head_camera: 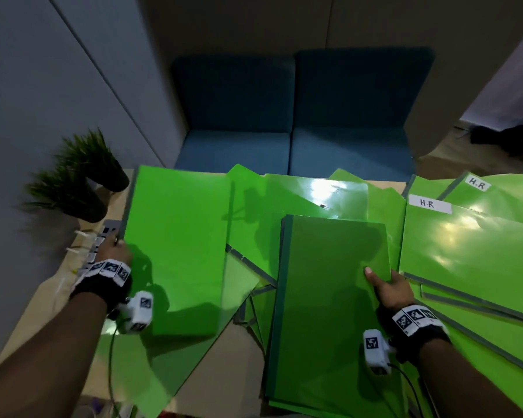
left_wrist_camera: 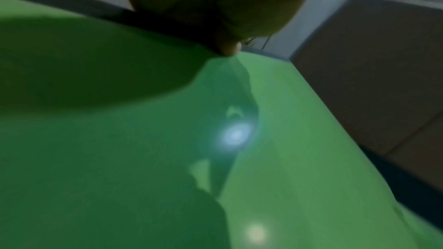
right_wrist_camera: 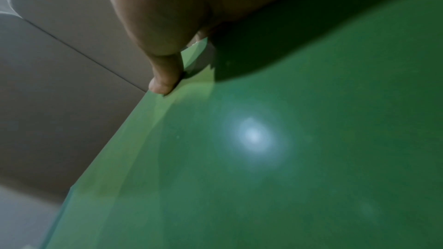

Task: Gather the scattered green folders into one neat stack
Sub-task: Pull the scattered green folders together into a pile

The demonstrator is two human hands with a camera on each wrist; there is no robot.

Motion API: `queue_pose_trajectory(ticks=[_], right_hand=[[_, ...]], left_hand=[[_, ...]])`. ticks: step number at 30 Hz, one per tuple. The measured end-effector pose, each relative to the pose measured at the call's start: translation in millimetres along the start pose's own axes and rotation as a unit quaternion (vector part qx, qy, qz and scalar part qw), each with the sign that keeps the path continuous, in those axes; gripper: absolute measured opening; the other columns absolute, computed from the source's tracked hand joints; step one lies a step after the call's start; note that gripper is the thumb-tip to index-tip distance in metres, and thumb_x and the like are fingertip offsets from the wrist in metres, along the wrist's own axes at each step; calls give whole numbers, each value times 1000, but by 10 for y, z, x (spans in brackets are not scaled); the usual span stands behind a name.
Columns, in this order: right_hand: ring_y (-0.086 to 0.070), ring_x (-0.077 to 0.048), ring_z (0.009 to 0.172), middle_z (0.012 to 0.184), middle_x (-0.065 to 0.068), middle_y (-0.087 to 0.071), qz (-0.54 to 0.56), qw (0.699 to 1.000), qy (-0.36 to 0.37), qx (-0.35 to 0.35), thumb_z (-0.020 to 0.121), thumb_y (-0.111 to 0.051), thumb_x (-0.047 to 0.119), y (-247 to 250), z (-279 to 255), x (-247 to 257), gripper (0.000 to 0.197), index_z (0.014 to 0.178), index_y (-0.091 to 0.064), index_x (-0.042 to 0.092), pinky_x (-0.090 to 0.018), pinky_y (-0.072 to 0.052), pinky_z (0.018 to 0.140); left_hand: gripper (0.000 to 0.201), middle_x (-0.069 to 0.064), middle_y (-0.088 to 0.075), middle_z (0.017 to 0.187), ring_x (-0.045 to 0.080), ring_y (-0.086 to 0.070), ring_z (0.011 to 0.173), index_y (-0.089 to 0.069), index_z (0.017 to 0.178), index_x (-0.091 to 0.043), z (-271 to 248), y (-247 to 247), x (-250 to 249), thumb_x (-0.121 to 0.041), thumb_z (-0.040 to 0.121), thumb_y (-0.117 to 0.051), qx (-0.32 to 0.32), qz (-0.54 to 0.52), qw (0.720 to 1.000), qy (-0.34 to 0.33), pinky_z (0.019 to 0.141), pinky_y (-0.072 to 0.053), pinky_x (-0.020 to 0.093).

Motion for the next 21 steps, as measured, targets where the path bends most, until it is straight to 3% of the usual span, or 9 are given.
queue_pose_trajectory(ticks=[2, 4, 7, 9, 11, 13, 17, 21], right_hand=[[-36, -39, 137, 153, -15, -34, -1, 1000, -1, 4, 89, -64, 39, 3, -34, 25, 74, 147, -32, 6, -48, -31, 109], [-36, -40, 136, 154, -15, -32, 1, 1000, -6, -1, 88, -65, 41, -9, -28, 9, 77, 148, -30, 8, -49, -33, 108], [-39, -41, 135, 154, -14, -32, 10, 1000, -10, -7, 84, -67, 44, -31, -36, 6, 83, 149, -29, 10, -50, -34, 108], [-38, -40, 135, 154, -15, -34, 5, 1000, -7, -6, 85, -67, 42, -35, -32, 10, 81, 148, -30, 9, -49, -33, 109], [-38, -40, 135, 153, -16, -34, 1, 1000, -8, -7, 87, -65, 40, -33, -38, 22, 77, 147, -31, 6, -48, -33, 107], [-39, -41, 134, 153, -16, -34, -2, 1000, -9, -9, 87, -65, 42, -34, -49, 24, 78, 148, -30, 7, -49, -34, 106], [-37, -42, 135, 156, -15, -29, -8, 1000, -14, -11, 85, -66, 47, -35, -60, 11, 84, 150, -25, 13, -53, -35, 108], [-40, -42, 132, 152, -17, -35, -10, 1000, -10, -5, 88, -64, 41, -36, -57, 10, 75, 147, -32, 9, -53, -36, 107]], left_hand=[[41, 15, -55, 86, 20, -38, 58, -43, 142, -9, -22, 28, 206, -7, 102, -33, 50, 63, 996, -37, 55, -31, 31], [41, 28, -56, 119, 29, -46, 66, -42, 143, -13, -73, -10, 424, -9, 103, -33, 92, 110, 989, -37, 60, -38, 36], [39, 27, -51, 131, 40, -55, 99, -43, 142, -12, -126, -191, 735, -18, 103, -38, 114, 188, 975, -25, 85, -47, 50], [49, 25, -41, 140, 43, -46, 120, -40, 143, -12, -165, -355, 902, -36, 101, -43, 125, 251, 960, 13, 102, -39, 52], [63, 22, -30, 146, 44, -34, 130, -38, 144, -11, -258, -478, 945, -46, 94, -52, 123, 247, 960, 41, 109, -30, 55], [71, 21, -27, 146, 46, -30, 131, -38, 144, -10, -339, -544, 927, -47, 88, -61, 112, 224, 967, 44, 109, -30, 56], [72, 23, -36, 134, 45, -38, 123, -44, 135, -4, -391, -557, 855, -46, 82, -69, 114, 199, 972, 41, 103, -36, 56], [72, 22, -48, 136, 40, -48, 122, -42, 140, -7, -387, -617, 916, -55, 88, -56, 153, 254, 953, 52, 104, -39, 47]])
Point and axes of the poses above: each hand's wrist, its own z-axis towards the middle knuckle, its own y-axis out of the back of the hand, x = y × z, the point moved 4 cm from there along z, towards the middle knuckle
